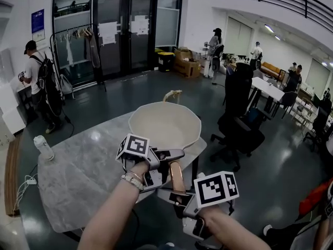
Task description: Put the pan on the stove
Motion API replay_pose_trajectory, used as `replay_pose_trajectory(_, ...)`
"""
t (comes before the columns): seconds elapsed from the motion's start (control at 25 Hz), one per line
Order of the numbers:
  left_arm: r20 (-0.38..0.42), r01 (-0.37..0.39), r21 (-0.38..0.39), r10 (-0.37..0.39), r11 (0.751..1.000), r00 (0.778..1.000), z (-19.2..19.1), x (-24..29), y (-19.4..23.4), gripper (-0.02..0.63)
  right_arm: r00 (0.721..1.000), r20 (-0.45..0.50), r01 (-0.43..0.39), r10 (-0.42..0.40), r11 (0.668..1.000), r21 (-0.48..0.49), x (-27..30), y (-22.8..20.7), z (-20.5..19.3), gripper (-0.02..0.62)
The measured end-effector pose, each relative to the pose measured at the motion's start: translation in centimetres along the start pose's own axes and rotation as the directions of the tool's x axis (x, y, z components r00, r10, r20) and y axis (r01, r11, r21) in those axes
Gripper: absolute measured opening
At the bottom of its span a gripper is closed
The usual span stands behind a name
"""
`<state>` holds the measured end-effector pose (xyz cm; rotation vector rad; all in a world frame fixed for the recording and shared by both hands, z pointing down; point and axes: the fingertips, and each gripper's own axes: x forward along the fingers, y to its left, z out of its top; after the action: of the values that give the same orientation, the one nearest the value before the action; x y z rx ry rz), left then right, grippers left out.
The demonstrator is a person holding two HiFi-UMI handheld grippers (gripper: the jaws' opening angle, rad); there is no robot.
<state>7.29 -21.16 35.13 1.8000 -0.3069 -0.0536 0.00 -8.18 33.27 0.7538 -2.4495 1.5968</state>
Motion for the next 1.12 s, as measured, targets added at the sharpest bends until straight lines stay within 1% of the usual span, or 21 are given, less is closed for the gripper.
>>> replay_pose_trajectory(0.4,0.054,-0.025,0.006,0.025,1.000,0.998,3.8,1.8,0.9,0.247,0.999,-0.040,-0.035,0.034,0.999,-0.030,0.0,-2.2,3.6,0.120)
replay_pose_trajectory(0.68,0.056,-0.054,-0.005,0.054,0.999,0.997,7.0,2.5,2.7,0.247,0.997,-0.050,-0.056,0.055,0.998,-0.018,1.6,-3.8,6.4,0.124)
replay_pose_trajectory(0.96,0.060,-0.046,-0.023,0.047,0.999,0.997,11.0,2.3,4.7,0.247,0.997,-0.058,-0.046,0.045,0.999,-0.020,4.4,-5.1,9.5,0.124)
replay_pose_trajectory(1.12,0.060,-0.045,-0.028,0.047,0.999,0.997,12.5,2.7,6.3,0.247,0.997,-0.059,-0.045,0.044,0.999,-0.017,5.7,-6.7,10.5,0.124)
